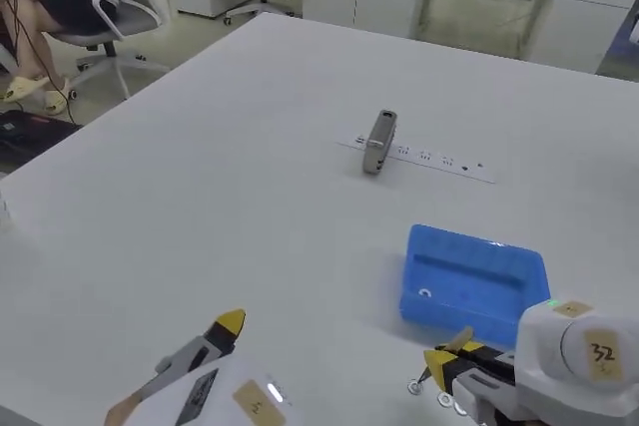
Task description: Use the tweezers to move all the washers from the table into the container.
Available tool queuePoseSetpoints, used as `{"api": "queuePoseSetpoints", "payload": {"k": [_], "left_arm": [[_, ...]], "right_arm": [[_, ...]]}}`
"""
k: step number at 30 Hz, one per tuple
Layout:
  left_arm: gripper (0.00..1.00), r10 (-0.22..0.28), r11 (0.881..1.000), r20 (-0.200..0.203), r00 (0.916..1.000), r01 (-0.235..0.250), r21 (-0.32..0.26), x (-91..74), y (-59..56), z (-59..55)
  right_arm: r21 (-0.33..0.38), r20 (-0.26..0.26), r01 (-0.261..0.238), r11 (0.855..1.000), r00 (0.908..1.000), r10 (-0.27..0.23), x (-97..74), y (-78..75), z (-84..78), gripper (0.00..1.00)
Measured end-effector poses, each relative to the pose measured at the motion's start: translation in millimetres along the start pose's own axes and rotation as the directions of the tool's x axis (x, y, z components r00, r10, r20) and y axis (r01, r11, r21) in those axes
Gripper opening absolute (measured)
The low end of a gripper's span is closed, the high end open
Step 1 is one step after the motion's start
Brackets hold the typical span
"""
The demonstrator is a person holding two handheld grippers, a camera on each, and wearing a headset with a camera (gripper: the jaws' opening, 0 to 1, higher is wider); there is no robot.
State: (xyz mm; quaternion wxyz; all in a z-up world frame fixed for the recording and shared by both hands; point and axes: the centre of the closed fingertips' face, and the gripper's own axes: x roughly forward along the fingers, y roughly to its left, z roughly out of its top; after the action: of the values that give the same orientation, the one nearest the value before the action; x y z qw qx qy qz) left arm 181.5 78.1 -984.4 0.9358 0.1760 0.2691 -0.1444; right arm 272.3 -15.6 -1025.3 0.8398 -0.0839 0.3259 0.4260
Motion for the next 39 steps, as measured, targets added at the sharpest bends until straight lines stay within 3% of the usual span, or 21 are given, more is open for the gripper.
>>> {"api": "queuePoseSetpoints", "payload": {"k": [4, 10, 24, 39], "left_arm": [[0.91, 0.004, 1.0, 0.0, 1.0, -0.004, -0.001, -0.1, 0.9, -0.1], [0.91, 0.009, 1.0, -0.001, 1.0, -0.009, -0.001, -0.3, 1.9, -0.5], [0.9, 0.013, 1.0, 0.001, 0.9999, -0.013, -0.002, -0.3, 2.8, -0.9], [0.9, 0.018, 1.0, 0.002, 0.9998, -0.018, 0.0, -0.7, 3.8, -0.6]], "right_arm": [[-0.018, -0.01, 0.007, 1.0, 0.9999, -0.007, 1.7, -1.4, -0.7, 0.03], [0.039, -0.007, -0.005, 0.999, 1.0, 0.005, 0.2, 0.2, -2.2, 0.03], [-0.065, -0.014, 0.029, 0.997, 0.9995, -0.03, -0.1, 0.7, -3.3, 0.03], [-0.112, -0.027, 0.032, 0.993, 0.999, -0.036, 1.5, 2.0, -3.7, 0.03]]}}
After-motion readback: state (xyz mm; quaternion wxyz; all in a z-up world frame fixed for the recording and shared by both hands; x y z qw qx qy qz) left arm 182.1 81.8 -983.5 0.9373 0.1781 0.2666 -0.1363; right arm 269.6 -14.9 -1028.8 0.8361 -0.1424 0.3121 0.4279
